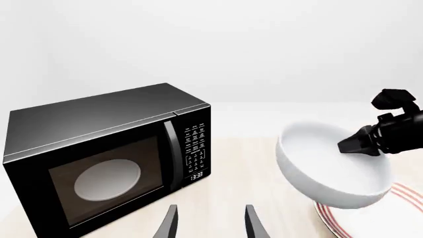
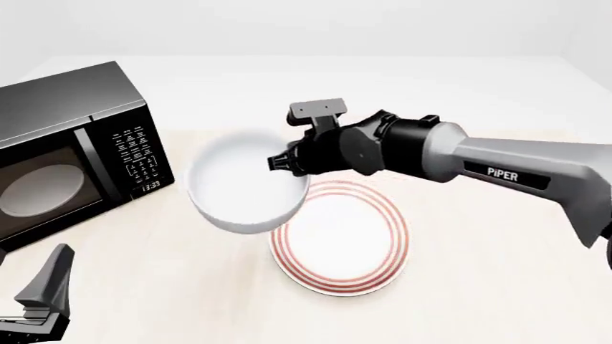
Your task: Put the white bowl to the right of the plate.
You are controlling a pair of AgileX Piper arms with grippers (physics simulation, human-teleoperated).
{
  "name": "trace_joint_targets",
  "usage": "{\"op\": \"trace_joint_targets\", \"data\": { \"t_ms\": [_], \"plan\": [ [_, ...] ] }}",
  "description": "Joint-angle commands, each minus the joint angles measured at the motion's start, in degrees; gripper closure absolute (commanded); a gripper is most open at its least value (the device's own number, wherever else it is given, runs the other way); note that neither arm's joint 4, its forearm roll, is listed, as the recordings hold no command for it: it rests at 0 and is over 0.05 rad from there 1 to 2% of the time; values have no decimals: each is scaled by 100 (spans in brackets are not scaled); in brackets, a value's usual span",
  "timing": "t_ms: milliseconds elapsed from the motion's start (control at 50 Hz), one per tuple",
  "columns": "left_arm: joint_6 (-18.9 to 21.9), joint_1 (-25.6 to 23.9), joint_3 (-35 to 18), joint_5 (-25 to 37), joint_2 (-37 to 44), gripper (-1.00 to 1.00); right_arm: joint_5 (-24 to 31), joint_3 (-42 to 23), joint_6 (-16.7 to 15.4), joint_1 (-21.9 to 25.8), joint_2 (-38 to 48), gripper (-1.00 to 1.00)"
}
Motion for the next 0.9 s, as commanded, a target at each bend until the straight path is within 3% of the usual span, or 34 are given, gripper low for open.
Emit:
{"op": "trace_joint_targets", "data": {
  "t_ms": [20, 220, 600, 900],
  "plan": [
    [0, 0, 0, 0, 0, -100, -304, 1143, -81, -914, -1114, 100],
    [0, 0, 0, 0, 0, -100, -464, 2156, -138, -1774, -1954, 100],
    [0, 0, 0, 0, 0, -100, -534, 3505, -288, -3241, -3260, 100],
    [0, 0, 0, 0, 0, -100, -942, 4565, -95, -4204, -3806, 100]
  ]
}}
